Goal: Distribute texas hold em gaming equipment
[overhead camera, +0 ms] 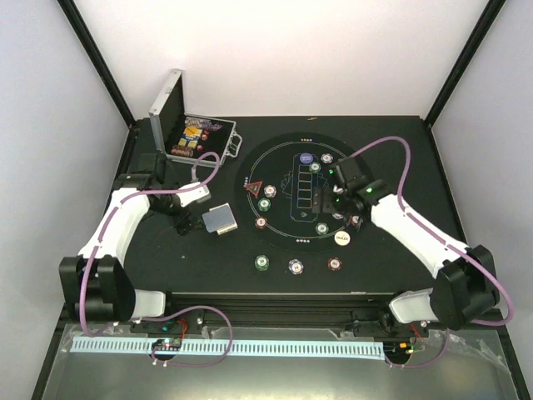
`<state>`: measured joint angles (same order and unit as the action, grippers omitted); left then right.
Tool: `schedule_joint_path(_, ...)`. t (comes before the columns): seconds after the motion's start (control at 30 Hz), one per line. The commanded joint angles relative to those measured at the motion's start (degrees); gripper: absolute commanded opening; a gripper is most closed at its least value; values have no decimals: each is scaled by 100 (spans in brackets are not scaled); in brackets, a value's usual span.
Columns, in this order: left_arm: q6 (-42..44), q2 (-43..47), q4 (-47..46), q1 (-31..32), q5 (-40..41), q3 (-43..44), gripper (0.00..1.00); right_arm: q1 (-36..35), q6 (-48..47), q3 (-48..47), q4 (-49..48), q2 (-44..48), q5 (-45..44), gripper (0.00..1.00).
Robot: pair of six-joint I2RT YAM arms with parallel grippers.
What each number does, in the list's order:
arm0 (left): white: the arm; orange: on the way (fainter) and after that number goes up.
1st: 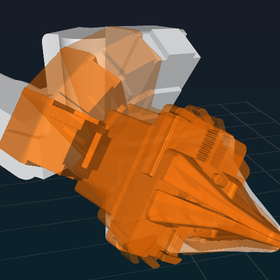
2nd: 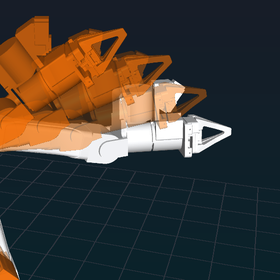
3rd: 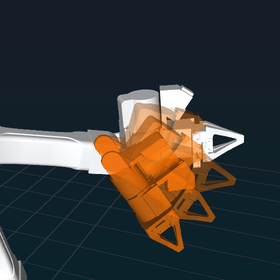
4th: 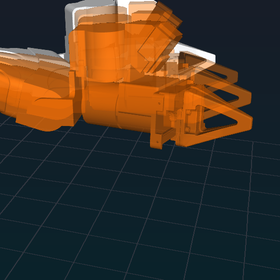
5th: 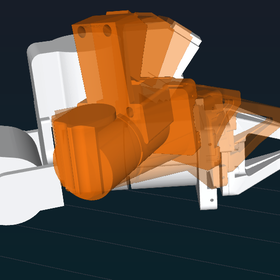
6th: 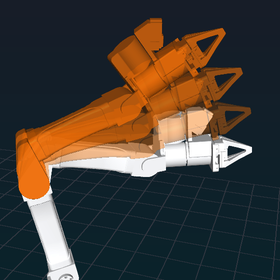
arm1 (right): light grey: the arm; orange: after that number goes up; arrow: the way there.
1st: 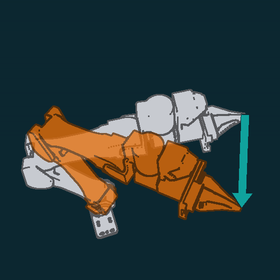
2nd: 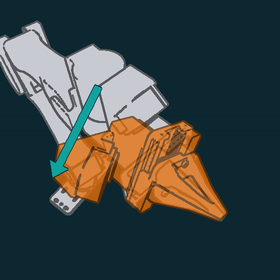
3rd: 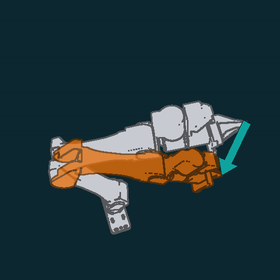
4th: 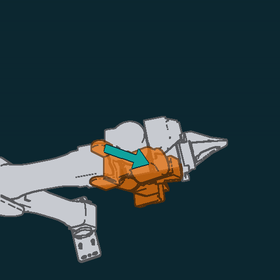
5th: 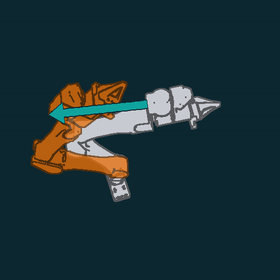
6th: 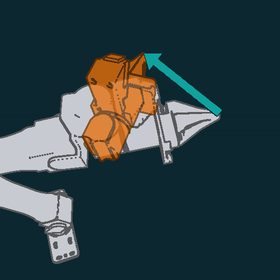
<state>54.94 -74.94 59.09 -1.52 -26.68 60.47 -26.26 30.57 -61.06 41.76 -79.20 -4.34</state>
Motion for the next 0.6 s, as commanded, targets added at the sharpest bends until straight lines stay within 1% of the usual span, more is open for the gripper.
schedule_joint_path(0.0, 804, -417, -563, 163, 165, 53, 99, -820, 267, 383, -316, 147, 444, 100)
schedule_joint_path(0.13, 1100, -767, -694, 275, 329, 133, 99, -1319, 533, 811, -742, 203, 595, 100)
schedule_joint_path(0.27, 922, -1086, -1024, 522, 764, 194, 99, -1646, 716, 1193, -1292, 277, 719, 100)
schedule_joint_path(0.43, 885, -1386, -1041, 789, 1024, 206, 99, -1794, 805, 1563, -1748, 220, 830, 100)
schedule_joint_path(0.57, 889, -1499, -980, 887, 1085, 157, 99, -1830, 858, 1743, -1843, 103, 872, 100)
